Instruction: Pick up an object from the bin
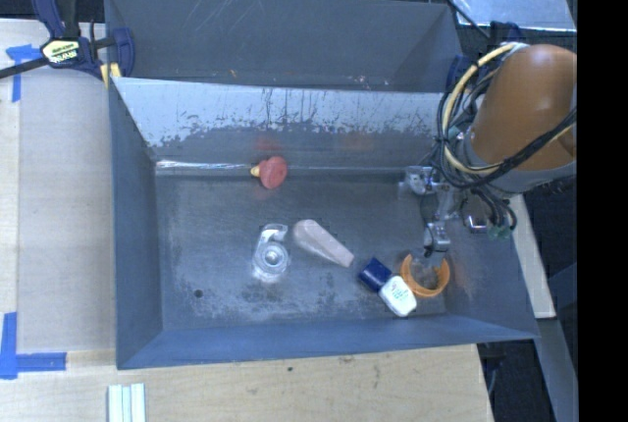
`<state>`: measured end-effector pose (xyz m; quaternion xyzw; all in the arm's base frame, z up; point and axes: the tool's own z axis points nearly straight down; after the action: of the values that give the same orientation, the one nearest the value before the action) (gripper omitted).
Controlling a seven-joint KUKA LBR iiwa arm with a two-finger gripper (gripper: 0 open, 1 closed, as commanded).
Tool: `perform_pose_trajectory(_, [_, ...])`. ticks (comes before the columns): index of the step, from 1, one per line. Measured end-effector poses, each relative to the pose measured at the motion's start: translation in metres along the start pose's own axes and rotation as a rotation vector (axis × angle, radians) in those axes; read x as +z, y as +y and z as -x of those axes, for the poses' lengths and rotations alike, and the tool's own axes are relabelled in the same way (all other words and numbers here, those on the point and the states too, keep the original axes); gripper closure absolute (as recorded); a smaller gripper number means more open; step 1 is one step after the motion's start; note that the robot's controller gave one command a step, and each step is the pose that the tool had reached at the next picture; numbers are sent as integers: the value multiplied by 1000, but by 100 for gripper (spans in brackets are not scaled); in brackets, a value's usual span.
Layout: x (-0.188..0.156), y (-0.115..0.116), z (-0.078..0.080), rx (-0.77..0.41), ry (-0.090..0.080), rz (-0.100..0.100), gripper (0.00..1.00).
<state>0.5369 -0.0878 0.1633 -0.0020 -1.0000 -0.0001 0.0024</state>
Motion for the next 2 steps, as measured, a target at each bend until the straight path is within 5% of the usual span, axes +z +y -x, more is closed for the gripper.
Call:
perform_pose_trajectory(1, [-5, 0, 2, -4, -8, -1, 0])
perform_pose_trajectory(2, [96, -67, 0, -185, 2, 0, 0])
